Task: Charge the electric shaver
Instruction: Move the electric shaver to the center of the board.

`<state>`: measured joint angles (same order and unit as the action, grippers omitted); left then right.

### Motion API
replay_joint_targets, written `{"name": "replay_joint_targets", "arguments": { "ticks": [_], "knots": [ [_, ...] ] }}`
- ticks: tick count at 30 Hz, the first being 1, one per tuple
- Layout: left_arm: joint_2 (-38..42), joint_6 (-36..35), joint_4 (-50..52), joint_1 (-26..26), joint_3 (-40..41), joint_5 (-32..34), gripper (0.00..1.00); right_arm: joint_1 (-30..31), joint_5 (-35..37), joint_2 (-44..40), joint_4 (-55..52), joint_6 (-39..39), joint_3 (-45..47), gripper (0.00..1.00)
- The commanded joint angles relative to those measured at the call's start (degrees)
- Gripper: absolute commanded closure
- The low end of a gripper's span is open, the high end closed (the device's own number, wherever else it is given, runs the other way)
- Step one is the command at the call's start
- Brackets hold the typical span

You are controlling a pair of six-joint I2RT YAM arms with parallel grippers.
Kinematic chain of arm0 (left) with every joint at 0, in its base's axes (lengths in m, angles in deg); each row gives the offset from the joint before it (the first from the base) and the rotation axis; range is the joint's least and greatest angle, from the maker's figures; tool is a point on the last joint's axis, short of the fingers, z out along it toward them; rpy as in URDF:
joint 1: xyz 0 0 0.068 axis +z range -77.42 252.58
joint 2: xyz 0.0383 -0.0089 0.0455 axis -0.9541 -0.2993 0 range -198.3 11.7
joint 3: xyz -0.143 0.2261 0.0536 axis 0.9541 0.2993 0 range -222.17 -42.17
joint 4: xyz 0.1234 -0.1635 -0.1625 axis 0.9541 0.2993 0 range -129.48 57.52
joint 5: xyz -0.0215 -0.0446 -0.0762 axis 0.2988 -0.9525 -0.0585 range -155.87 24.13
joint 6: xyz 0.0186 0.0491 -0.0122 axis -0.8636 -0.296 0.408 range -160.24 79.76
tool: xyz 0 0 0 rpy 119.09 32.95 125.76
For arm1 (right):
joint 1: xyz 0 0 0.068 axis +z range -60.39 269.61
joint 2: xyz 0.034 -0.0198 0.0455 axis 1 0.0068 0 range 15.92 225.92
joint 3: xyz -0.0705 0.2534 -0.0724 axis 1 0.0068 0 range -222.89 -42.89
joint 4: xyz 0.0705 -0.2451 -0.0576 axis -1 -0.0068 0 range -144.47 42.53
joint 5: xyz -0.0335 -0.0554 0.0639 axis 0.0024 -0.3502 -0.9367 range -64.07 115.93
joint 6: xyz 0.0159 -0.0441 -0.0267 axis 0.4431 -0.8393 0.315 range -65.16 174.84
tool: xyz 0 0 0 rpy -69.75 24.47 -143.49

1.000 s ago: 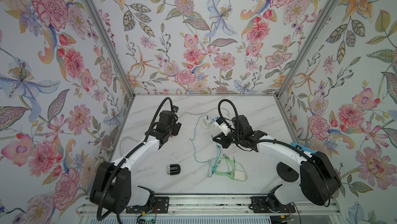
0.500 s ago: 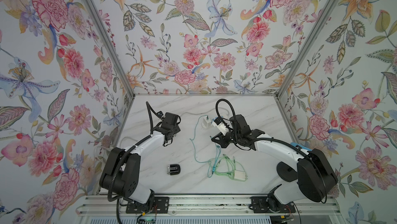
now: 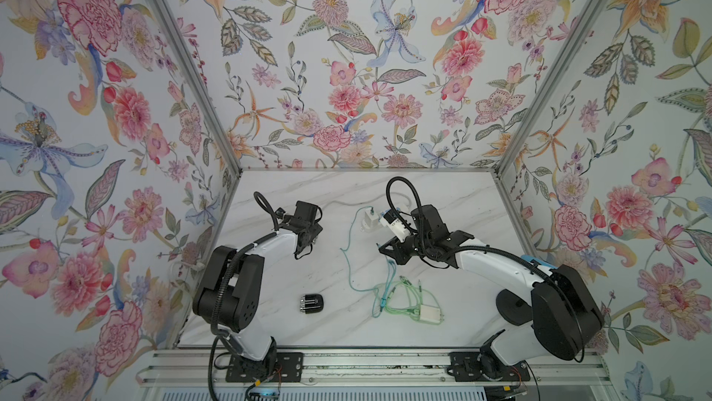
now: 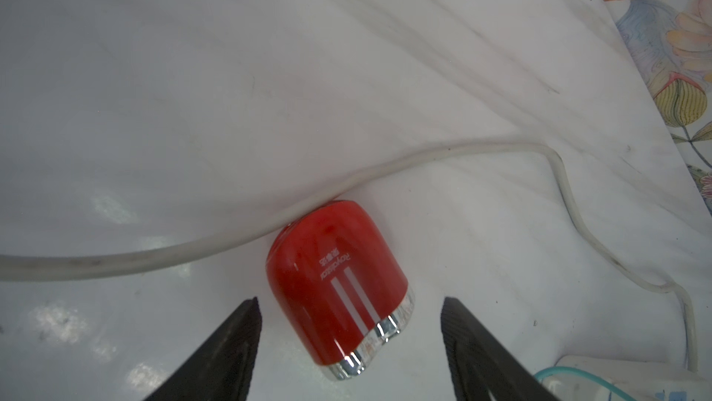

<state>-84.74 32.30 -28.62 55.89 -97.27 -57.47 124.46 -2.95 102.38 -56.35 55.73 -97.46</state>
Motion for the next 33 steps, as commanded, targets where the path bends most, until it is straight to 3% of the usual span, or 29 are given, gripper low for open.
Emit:
{"name": "replay_joint_targets", "arguments": {
  "ticks": [1, 11, 17, 21, 26, 33],
  "knots": [
    [-2.4, 2.0, -1.4, 0.9, -2.1, -1.8, 0.22, 0.0, -0.2, 1.8, -0.8, -1.0, -2.2, 0.90],
    [-8.0, 1.2, -2.3, 1.8, -4.8, -3.7, 0.24, -0.1, -1.1, 4.2, -0.6, -1.2, -3.8, 0.90],
    [-9.7, -4.1, -3.9, 2.4, -5.3, -5.8, 0.33, -0.5, -1.2, 4.7, -0.8, -1.0, -4.0, 0.90],
    [-11.2, -14.4, -2.8, 2.7, -8.1, -8.7, 0.38, -0.5, -1.0, 4.4, -0.8, -0.8, -3.8, 0.90],
    [-13.0, -30.9, 6.3, 2.6, -12.2, -9.4, 0.39, -0.5, -0.2, 3.0, -0.9, -0.2, -2.7, 0.90],
    [-7.4, -47.9, 12.5, 0.7, -9.6, -9.2, 0.38, -0.1, 1.8, 0.0, -1.3, 1.0, -0.6, 0.90]
  ]
}}
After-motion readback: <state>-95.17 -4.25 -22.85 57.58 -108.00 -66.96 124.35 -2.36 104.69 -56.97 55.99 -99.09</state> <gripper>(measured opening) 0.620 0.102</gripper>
